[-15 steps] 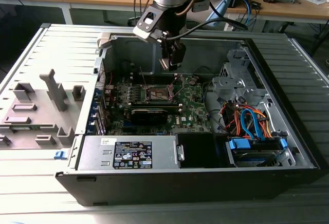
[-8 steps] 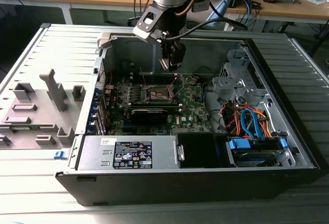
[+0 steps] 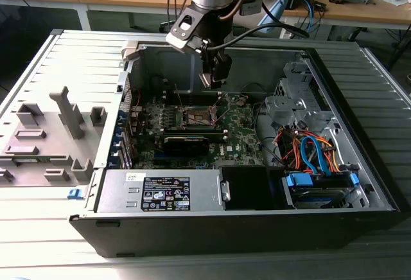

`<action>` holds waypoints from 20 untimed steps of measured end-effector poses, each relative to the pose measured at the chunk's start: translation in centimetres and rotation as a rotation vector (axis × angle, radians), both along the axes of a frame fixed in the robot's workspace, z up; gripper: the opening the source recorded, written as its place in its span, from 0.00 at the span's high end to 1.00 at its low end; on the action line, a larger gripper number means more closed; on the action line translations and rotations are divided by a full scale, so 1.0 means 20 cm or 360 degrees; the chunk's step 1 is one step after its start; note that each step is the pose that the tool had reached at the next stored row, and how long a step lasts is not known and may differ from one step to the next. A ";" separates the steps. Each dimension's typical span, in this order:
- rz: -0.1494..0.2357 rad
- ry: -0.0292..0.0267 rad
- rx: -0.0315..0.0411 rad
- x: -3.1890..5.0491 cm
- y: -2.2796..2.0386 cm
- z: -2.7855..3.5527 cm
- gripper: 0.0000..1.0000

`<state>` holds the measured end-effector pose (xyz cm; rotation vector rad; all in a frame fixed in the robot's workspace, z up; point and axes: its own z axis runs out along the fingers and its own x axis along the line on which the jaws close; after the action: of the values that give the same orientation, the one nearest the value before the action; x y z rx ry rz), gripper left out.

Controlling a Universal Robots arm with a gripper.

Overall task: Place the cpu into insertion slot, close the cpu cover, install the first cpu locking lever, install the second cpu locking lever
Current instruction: 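Place the cpu into insertion slot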

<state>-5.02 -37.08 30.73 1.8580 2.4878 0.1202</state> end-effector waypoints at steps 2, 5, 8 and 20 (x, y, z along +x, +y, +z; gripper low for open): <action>-0.0003 0.00000 0.0000 0.000 0.000 0.000 0.46; -0.0008 0.00000 0.0000 0.000 0.000 -0.001 0.46; -0.0013 0.00001 0.0000 0.000 0.000 -0.001 0.46; -0.0035 0.00000 0.0000 0.000 0.000 -0.004 0.46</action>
<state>-5.02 -37.08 30.66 1.8846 2.4667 0.1195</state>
